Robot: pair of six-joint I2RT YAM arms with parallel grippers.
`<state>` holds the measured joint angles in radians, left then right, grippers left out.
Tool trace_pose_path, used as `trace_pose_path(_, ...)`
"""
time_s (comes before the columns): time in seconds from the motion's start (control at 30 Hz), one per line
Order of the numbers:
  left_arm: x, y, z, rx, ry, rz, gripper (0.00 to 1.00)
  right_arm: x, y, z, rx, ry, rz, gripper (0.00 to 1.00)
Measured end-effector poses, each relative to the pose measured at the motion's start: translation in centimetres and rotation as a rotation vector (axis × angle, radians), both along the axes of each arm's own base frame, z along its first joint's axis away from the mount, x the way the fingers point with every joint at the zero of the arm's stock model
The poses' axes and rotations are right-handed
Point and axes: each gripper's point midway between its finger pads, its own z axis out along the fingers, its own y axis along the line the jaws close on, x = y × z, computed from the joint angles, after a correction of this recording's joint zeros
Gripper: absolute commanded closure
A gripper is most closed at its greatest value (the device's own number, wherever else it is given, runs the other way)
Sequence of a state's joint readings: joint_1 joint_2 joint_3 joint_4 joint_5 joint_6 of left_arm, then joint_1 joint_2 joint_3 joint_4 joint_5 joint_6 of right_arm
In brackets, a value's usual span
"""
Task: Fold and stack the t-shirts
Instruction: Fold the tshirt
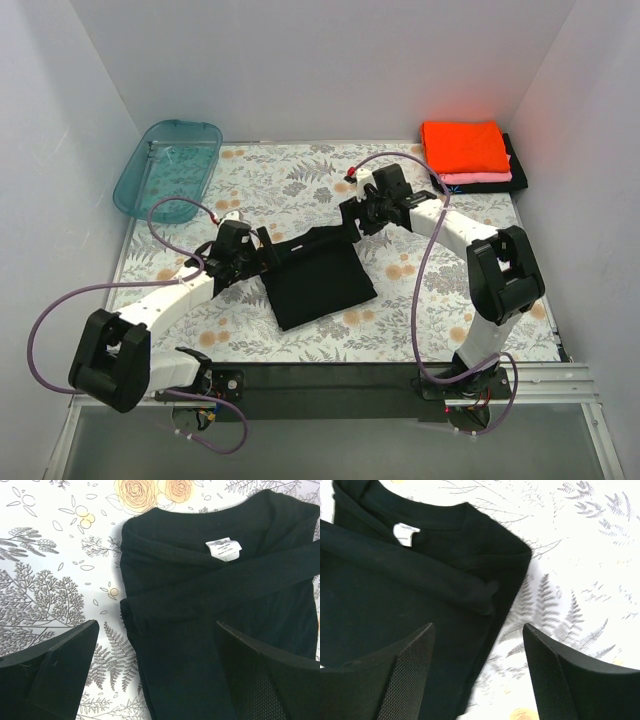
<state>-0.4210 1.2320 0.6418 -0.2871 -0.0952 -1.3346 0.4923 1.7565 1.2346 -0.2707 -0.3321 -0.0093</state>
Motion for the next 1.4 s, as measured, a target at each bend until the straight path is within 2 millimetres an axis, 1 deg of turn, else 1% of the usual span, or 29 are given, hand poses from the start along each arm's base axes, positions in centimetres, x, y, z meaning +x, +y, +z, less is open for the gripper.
trace_pose_path(0.13, 0.3, -0.4, -1.1, 0.005, 0.020, -0.017, 0.03, 0.8, -0.4, -1.3, 0.001, -0.018, 0.060, 0.21)
trace_pose_path(0.17, 0.3, -0.4, -1.5, 0.009, 0.032, -0.023, 0.06, 0.9, -0.4, -1.6, 0.003, -0.021, 0.078, 0.21)
trace_pose_path(0.2, 0.2, -0.5, -1.9, 0.013, 0.044, -0.030, 0.11, 1.0, -0.3, -1.9, 0.007, -0.021, 0.095, 0.21)
trace_pose_path(0.27, 0.1, -0.6, -2.4, 0.020, 0.061, -0.044, 0.18, 1.0, -0.1, -2.6, 0.014, -0.016, 0.131, 0.21)
trace_pose_path(0.3, 0.2, -0.7, -2.6, 0.023, 0.066, -0.050, 0.25, 1.0, 0.2, -2.8, 0.021, -0.013, 0.150, 0.22)
trace_pose_path(0.33, 0.3, -0.8, -2.6, 0.024, 0.067, -0.056, 0.29, 1.0, 0.4, -3.0, 0.030, -0.009, 0.169, 0.22)
trace_pose_path(0.37, 0.4, -0.9, -2.6, 0.026, 0.066, -0.065, 0.33, 1.0, 0.7, -3.1, 0.039, -0.008, 0.187, 0.24)
trace_pose_path(0.4, 0.5, -1.0, -2.4, 0.025, 0.062, -0.074, 0.42, 1.0, 1.0, -3.2, 0.050, -0.005, 0.203, 0.26)
trace_pose_path(0.43, 0.7, -1.1, -2.3, 0.022, 0.056, -0.078, 0.44, 1.0, 1.2, -3.2, 0.061, -0.004, 0.218, 0.26)
trace_pose_path(0.5, 0.9, -1.3, -1.9, 0.022, 0.044, -0.094, 0.51, 1.0, 1.6, -3.3, 0.077, -0.004, 0.241, 0.31)
trace_pose_path(0.53, 1.1, -1.4, -1.8, 0.022, 0.038, -0.098, 0.58, 0.9, 1.8, -3.3, 0.086, -0.004, 0.253, 0.34)
trace_pose_path(0.6, 1.2, -1.5, -1.6, 0.023, 0.031, -0.111, 0.64, 0.9, 2.1, -3.2, 0.103, -0.005, 0.275, 0.44)
trace_pose_path(0.63, 1.2, -1.5, -1.6, 0.025, 0.030, -0.117, 0.72, 0.9, 2.2, -3.1, 0.107, -0.006, 0.282, 0.49)
trace_pose_path(0.67, 1.1, -1.6, -1.6, 0.024, 0.029, -0.121, 0.76, 0.9, 2.3, -3.0, 0.112, -0.010, 0.289, 0.63)
trace_pose_path(0.7, 1.1, -1.6, -1.6, 0.026, 0.029, -0.127, 0.81, 0.9, 2.5, -2.9, 0.118, -0.017, 0.299, 0.72)
trace_pose_path(0.73, 1.1, -1.6, -1.6, 0.027, 0.029, -0.132, 0.89, 1.0, 2.6, -2.7, 0.125, -0.022, 0.305, 0.89)
trace_pose_path(0.77, 1.1, -1.6, -1.6, 0.026, 0.028, -0.135, 0.92, 1.0, 2.7, -2.6, 0.129, -0.024, 0.310, 0.97)
trace_pose_path(0.83, 1.1, -1.7, -1.5, 0.027, 0.025, -0.144, 0.97, 0.9, 2.8, -2.5, 0.139, -0.023, 0.312, 0.99)
trace_pose_path(0.87, 1.2, -1.7, -1.4, 0.027, 0.022, -0.146, 0.99, 0.9, 2.8, -2.5, 0.140, -0.021, 0.313, 0.99)
trace_pose_path(1.0, 1.5, -1.9, -1.0, 0.024, 0.008, -0.153, 0.99, 0.8, 2.7, -2.2, 0.139, -0.027, 0.310, 0.99)
trace_pose_path(1.23, 2.4, -2.1, -0.3, 0.005, -0.035, -0.130, 0.99, 0.9, 1.9, -0.9, 0.135, -0.060, 0.279, 0.99)
trace_pose_path(1.33, 3.0, -2.1, -0.3, -0.002, -0.048, -0.102, 0.96, 1.3, 1.4, -1.0, 0.128, -0.055, 0.247, 0.99)
trace_pose_path(1.4, 3.3, -2.1, -0.9, -0.002, -0.041, -0.084, 0.94, 1.6, 1.2, -1.1, 0.129, -0.049, 0.225, 0.99)
